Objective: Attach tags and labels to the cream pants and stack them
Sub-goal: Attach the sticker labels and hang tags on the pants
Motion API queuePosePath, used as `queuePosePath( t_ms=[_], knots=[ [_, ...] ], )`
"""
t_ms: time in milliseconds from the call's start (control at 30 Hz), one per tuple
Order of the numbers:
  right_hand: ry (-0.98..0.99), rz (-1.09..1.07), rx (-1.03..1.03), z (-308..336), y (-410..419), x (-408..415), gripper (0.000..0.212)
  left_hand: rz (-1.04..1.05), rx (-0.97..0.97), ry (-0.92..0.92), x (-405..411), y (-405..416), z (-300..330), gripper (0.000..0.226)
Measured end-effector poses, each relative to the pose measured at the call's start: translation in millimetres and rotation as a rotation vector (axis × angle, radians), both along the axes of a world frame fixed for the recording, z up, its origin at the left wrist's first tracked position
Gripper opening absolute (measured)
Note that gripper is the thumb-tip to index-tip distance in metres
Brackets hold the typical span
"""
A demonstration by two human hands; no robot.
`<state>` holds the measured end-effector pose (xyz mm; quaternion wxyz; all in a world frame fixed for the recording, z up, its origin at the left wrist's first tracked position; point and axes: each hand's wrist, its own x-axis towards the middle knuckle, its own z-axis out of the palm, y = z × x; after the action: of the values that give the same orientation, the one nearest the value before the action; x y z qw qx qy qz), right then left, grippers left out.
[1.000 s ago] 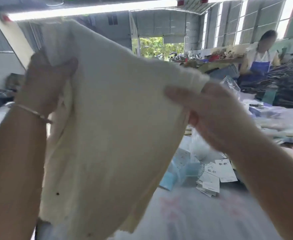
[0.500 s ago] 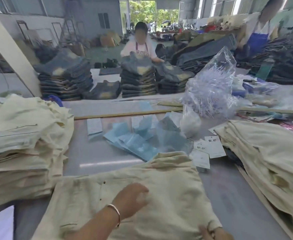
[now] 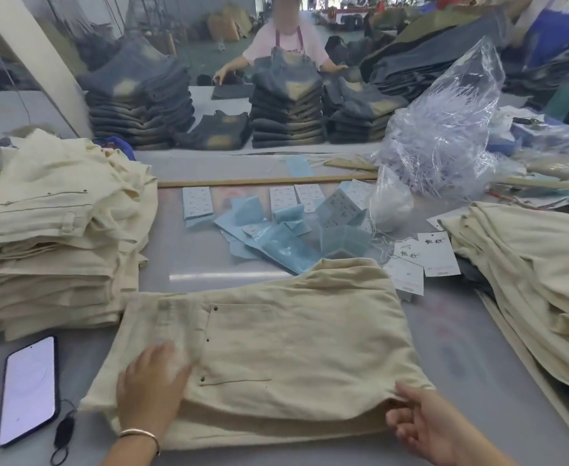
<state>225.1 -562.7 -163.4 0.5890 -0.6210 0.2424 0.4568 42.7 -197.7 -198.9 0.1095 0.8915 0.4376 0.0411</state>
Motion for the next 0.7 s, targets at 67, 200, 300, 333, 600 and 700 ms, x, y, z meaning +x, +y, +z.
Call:
queuePosePath(
  t_ms=[67, 200, 300, 333, 600, 700],
  knots=[
    [-0.079, 0.031, -0.080, -4.2, 5.9, -3.7, 0.033, 0.181, -0.045, 0.029, -13.7, 5.0, 0.6, 0.082],
    [-0.172, 0.042, -0.169, -1.8, 11.4, 1.0, 0.028, 0.193, -0.095, 0.028, -6.9, -1.2, 0.8, 0.078],
    [-0.190, 0.128, -0.215, 1.2, 9.1, 3.2, 0.035, 0.197, -0.280, -0.248, 3.5, -5.6, 0.9, 0.079],
    [-0.165, 0.186, -0.233, 3.0, 5.2, 4.2, 0.042, 0.218, -0.333, -0.307, 4.5, -4.3, 1.4, 0.079],
    [-0.286, 0.605, -0.129, 43.2, 45.6, -18.0, 0.043, 0.263, -0.644, -0.637, -23.4, 26.4, 8.6, 0.038],
    [-0.575, 0.597, -0.073, 42.6, 111.7, -38.3, 0.022, 0.149, -0.438, -0.627, -25.3, 16.2, 20.9, 0.020]
  ],
)
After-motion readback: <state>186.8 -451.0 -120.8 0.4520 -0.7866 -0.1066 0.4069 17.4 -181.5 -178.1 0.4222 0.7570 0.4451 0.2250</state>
